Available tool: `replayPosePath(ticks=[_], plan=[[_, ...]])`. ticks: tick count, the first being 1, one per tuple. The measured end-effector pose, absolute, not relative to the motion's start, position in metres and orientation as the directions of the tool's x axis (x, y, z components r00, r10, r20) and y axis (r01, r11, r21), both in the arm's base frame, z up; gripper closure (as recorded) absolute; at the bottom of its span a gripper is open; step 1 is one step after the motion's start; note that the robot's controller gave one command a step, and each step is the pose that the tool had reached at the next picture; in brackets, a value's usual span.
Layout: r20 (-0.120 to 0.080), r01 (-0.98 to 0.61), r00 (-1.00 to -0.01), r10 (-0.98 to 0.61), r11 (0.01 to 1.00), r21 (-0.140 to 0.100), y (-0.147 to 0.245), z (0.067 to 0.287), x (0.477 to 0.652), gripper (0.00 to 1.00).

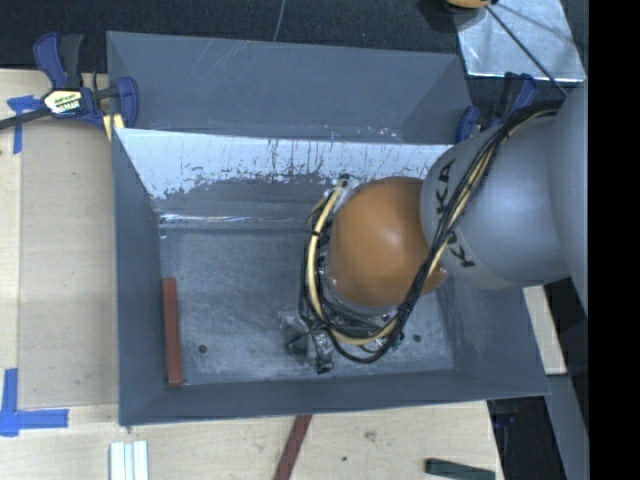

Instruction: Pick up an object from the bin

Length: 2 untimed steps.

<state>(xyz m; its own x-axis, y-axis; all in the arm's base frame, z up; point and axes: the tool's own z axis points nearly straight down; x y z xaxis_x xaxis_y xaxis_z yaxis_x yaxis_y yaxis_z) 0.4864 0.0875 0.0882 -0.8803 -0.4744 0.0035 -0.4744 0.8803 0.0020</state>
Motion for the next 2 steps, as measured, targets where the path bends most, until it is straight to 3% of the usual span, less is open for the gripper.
replayPosePath(ticks=[2], plan=[[-0.003,-0.474,-0.881,-0.474,0.881,-0.001,0.088,0.115,0.488,1.00]])
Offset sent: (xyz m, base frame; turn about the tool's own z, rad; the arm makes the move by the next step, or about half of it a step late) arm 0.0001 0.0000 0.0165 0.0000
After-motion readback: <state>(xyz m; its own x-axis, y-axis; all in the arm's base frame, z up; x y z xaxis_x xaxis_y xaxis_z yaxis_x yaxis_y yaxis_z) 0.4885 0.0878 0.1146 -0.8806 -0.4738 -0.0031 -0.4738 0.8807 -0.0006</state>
